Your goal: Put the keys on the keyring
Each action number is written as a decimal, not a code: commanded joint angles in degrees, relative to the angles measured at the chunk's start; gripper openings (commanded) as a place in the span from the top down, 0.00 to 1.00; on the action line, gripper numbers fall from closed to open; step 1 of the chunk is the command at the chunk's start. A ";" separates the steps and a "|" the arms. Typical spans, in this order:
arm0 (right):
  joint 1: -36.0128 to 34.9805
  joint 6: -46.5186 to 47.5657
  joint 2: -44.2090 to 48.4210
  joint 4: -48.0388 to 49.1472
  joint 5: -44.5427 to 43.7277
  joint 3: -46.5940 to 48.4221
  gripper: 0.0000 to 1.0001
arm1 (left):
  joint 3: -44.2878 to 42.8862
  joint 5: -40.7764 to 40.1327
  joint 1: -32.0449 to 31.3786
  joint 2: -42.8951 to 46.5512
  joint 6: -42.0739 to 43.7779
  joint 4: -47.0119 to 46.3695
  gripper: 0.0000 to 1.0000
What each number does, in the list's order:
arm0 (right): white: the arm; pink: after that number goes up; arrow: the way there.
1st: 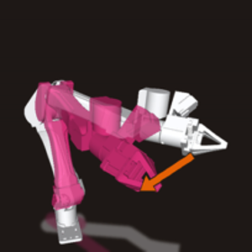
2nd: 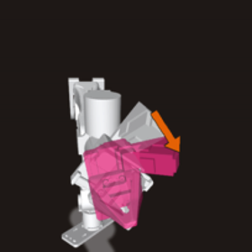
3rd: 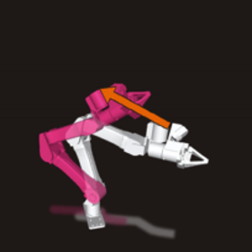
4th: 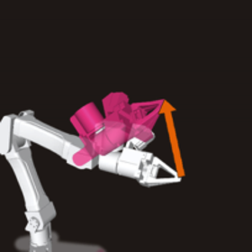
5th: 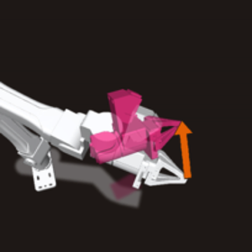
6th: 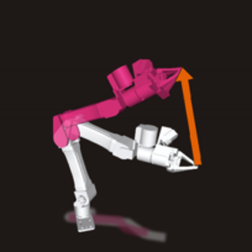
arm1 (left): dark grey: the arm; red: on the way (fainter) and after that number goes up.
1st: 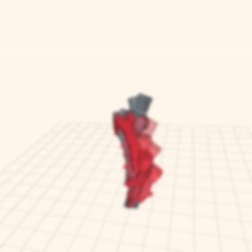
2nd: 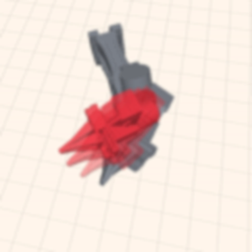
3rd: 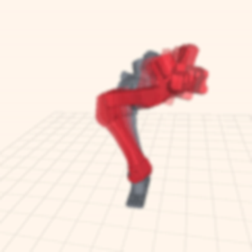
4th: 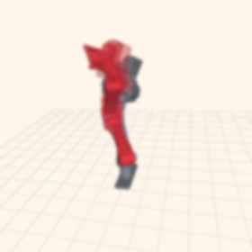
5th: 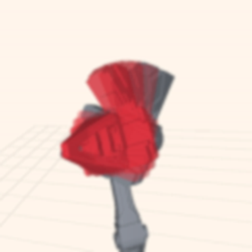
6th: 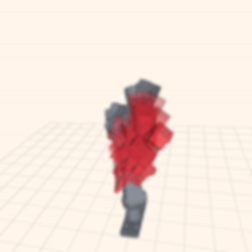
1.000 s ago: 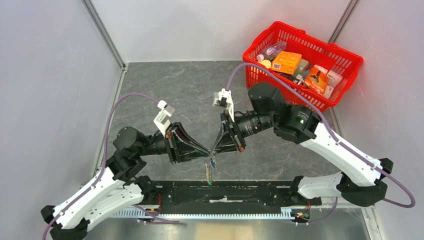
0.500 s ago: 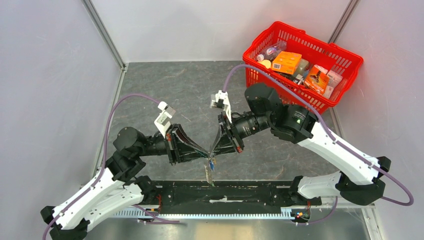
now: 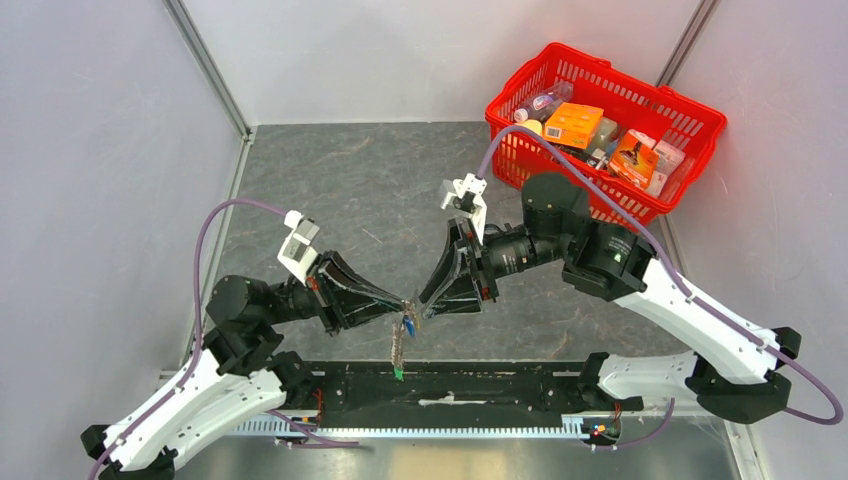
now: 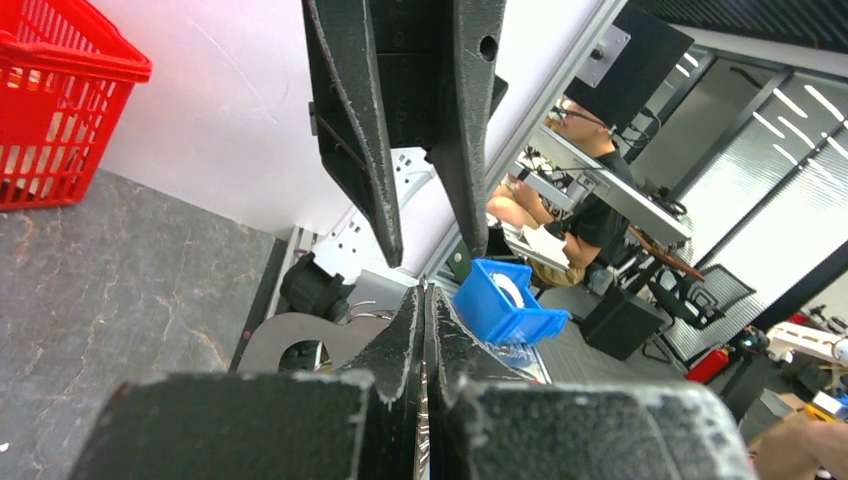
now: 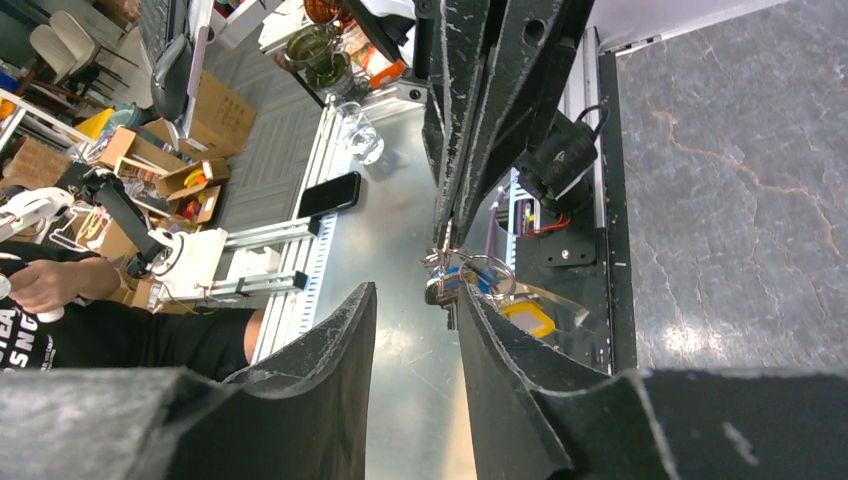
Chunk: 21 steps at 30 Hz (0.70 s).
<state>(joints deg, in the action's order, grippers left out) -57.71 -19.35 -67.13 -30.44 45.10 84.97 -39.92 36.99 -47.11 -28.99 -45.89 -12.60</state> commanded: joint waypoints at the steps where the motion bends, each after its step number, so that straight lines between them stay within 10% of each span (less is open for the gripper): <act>1: -0.21 -4.18 1.04 8.01 0.78 -1.76 0.57 | 1.71 -4.43 0.00 1.16 -3.22 -7.77 0.98; 21: -0.26 -4.98 0.98 9.67 -2.70 -3.67 0.57 | 5.99 -11.04 0.00 2.03 -7.31 -16.46 0.98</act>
<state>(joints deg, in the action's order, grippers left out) -57.71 -25.02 -66.70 -21.56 44.47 81.23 -33.98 27.86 -47.11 -27.16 -50.74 -23.18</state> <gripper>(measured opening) 0.428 0.029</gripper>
